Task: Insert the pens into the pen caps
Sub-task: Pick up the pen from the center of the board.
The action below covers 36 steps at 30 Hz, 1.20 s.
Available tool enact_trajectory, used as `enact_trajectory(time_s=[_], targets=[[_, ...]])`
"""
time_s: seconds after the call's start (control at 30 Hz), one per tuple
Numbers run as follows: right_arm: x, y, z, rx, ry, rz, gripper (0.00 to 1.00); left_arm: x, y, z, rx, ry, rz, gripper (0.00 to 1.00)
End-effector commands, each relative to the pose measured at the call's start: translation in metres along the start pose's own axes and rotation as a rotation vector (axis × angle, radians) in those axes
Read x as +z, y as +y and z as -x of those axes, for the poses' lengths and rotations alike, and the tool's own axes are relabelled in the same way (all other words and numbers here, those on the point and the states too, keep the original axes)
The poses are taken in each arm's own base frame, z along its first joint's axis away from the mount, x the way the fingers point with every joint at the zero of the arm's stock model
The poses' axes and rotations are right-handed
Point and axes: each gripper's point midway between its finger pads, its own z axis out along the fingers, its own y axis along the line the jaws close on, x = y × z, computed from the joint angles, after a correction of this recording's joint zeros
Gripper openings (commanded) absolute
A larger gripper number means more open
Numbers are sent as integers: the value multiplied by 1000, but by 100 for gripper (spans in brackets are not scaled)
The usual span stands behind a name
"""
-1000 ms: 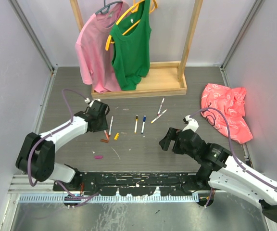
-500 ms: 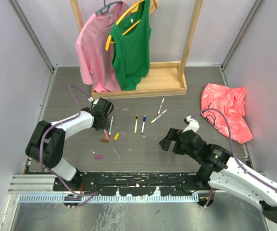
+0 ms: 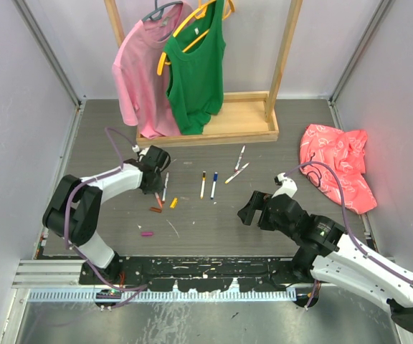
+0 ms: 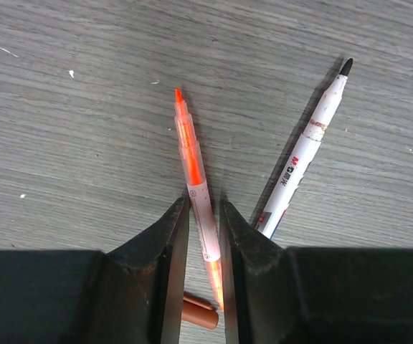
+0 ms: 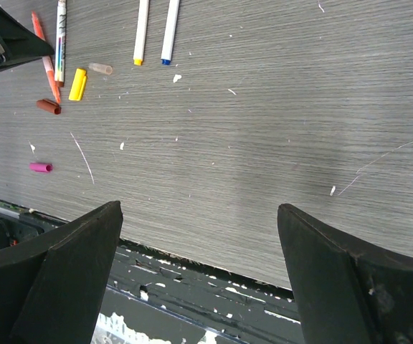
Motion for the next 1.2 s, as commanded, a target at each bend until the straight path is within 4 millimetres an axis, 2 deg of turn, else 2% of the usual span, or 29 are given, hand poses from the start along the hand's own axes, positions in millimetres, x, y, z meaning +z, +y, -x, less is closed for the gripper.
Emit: enact_trajectory(time_s=[0.0, 0.23, 0.4, 0.77, 0.93, 1.07, 1.17], targets=[[0, 7, 9, 10, -33, 24, 94, 0, -5, 17, -27, -47, 3, 24], [-2, 7, 9, 13, -36, 30, 94, 5, -4, 14, -30, -25, 10, 24], [-3, 7, 9, 16, -37, 32, 94, 6, -4, 14, -30, -21, 5, 13], [-5, 5, 11, 17, -45, 29, 94, -1, -7, 19, -31, -41, -20, 4], [-7, 5, 13, 15, -54, 22, 94, -24, -9, 38, -32, -106, -53, 2], [-8, 7, 19, 5, -70, 20, 94, -50, -9, 50, -41, -169, -106, 1], [-9, 13, 24, -11, -81, 38, 94, -77, -18, 58, -38, -224, -212, 1]])
